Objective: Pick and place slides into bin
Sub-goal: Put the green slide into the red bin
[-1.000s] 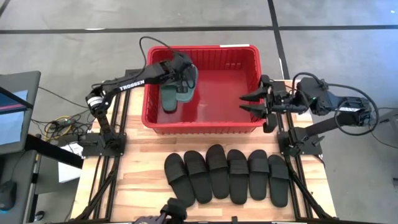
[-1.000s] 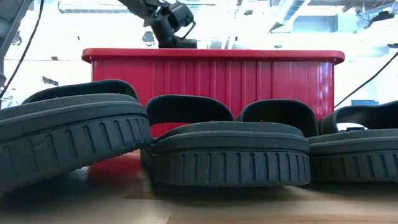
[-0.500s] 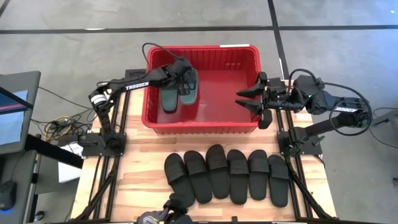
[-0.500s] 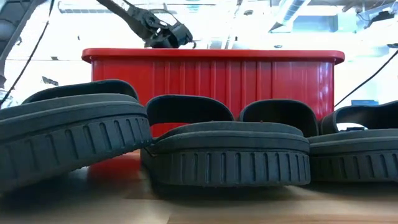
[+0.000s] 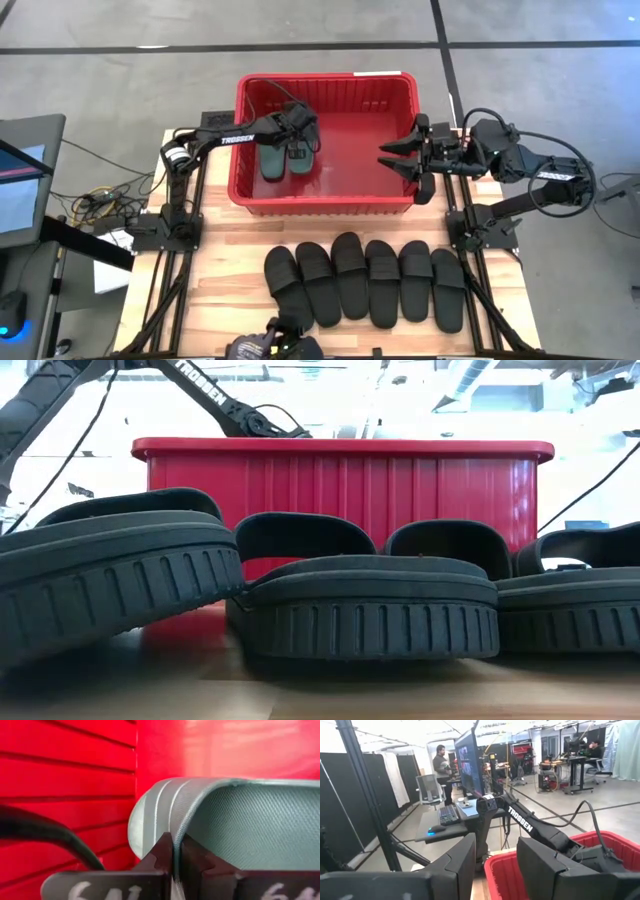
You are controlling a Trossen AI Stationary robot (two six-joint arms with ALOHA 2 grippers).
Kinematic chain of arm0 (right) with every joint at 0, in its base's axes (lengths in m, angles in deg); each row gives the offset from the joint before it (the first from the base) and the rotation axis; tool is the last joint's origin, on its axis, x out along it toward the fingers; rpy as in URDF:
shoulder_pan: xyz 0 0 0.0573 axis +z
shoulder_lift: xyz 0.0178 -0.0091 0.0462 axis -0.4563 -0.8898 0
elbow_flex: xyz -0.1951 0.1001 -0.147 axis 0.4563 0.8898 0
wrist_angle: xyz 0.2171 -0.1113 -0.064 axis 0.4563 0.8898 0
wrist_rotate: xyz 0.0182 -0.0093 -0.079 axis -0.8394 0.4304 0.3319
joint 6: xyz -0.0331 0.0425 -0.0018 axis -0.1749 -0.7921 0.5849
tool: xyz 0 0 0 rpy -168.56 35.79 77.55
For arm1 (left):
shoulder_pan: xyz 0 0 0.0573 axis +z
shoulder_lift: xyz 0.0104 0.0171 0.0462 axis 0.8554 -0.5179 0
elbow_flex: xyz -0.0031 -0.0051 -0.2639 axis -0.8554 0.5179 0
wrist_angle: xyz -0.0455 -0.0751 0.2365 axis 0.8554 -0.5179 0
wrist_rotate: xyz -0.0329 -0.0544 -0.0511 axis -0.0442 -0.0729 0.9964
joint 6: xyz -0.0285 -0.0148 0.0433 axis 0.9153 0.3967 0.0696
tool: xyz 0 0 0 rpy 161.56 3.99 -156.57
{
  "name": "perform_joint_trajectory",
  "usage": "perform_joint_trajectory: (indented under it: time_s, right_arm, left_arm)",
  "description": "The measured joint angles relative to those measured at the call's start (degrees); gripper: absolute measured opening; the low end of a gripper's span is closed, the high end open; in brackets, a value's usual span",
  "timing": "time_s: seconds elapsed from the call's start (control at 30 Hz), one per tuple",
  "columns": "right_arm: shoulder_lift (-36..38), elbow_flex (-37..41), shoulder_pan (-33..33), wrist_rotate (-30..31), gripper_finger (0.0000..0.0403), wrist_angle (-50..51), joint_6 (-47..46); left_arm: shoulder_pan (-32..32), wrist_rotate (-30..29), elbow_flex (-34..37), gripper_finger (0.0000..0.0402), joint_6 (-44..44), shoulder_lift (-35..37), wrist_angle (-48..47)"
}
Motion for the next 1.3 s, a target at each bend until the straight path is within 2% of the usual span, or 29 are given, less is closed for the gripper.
perform_joint_trajectory:
  time_s: [0.23,0.47,1.13,1.3]
  right_arm:
    - [0.0,0.0,0.0,0.0,0.0132,1.5,0.1]
    - [0.0,0.0,0.0,0.0,0.0132,2.0,0.5]
    - [0.0,0.0,0.0,0.0,0.0132,2.0,1.0]
    - [0.0,0.0,0.0,0.0,0.0132,2.0,1.0]
  left_arm:
    - [0.2,0.6,0.0,0.0000,-4.9,0.0,2.0]
    - [0.6,2.0,0.0,0.0000,-5.3,0.0,1.8]
    - [1.9,4.2,0.0,0.0000,-3.0,0.0,-0.9]
    - [1.9,4.4,0.0,0.0014,-1.7,0.0,-0.9]
